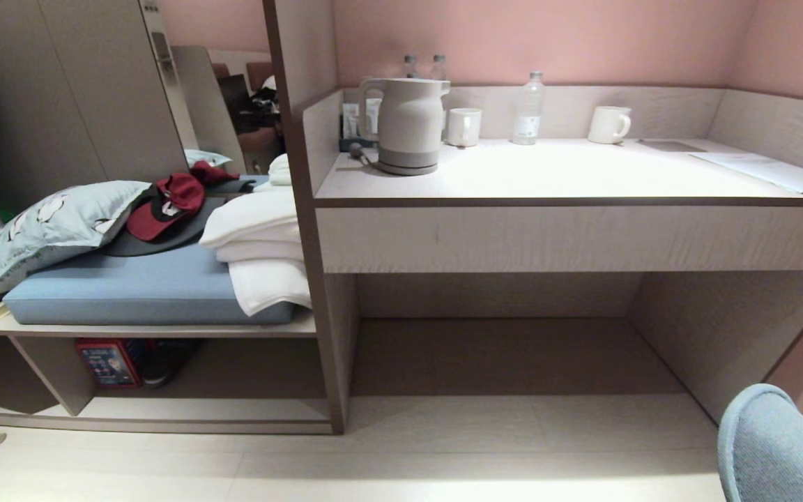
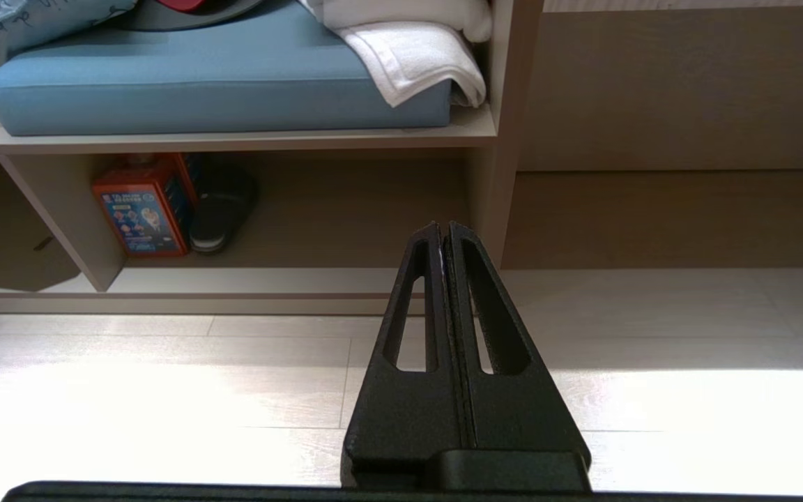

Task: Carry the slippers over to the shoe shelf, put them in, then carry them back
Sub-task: Place the slippers into the shoe cabinet

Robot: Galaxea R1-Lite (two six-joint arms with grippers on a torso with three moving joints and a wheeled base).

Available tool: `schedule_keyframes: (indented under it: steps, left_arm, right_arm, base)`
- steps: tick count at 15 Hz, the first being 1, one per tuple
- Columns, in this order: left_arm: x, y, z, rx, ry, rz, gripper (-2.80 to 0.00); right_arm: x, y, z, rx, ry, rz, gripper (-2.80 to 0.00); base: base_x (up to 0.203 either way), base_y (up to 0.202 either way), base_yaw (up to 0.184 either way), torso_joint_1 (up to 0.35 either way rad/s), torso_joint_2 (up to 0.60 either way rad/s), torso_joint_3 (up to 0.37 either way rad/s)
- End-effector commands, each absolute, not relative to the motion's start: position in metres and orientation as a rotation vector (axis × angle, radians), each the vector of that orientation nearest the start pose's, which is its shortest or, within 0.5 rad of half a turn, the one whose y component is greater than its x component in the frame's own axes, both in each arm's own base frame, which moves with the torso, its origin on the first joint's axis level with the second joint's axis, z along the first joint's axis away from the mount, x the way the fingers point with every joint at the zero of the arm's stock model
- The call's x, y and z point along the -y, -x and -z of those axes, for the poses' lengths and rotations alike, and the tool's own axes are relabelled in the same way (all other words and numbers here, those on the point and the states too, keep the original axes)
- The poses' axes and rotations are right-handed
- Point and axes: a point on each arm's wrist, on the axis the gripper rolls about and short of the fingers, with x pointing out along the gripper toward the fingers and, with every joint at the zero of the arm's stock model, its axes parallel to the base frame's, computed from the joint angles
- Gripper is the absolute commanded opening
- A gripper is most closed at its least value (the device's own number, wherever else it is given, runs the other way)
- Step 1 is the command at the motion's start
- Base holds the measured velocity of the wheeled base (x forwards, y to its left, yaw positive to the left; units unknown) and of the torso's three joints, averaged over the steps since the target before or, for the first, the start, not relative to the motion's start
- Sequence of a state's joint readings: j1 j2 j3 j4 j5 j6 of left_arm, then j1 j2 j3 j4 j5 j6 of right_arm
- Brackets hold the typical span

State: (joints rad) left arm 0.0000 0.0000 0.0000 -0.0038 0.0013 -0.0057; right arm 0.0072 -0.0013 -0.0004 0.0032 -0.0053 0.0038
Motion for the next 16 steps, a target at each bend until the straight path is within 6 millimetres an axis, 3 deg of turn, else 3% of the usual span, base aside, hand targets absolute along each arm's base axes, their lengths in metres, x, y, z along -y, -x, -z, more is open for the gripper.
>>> schedule_keyframes:
  steps: [1,16]
  left_arm:
    - [0.0000,0.0228,-0.0760,0.005,0.006,-0.002,-2.80]
    - [0.0000,0.0228,-0.0760,0.005,0.006,-0.002,-2.80]
  right_arm:
    - [0.0003,0.0227,-0.0747,-0.005,-0.004,-0.003,-2.80]
    - [0.0003,0.0227,-0.0747,-0.005,-0.005,-0.003,-2.80]
  base:
    - [0.000,0.000,0.000,0.000,0.00,0.000]
    - [0.000,0.000,0.000,0.000,0.00,0.000]
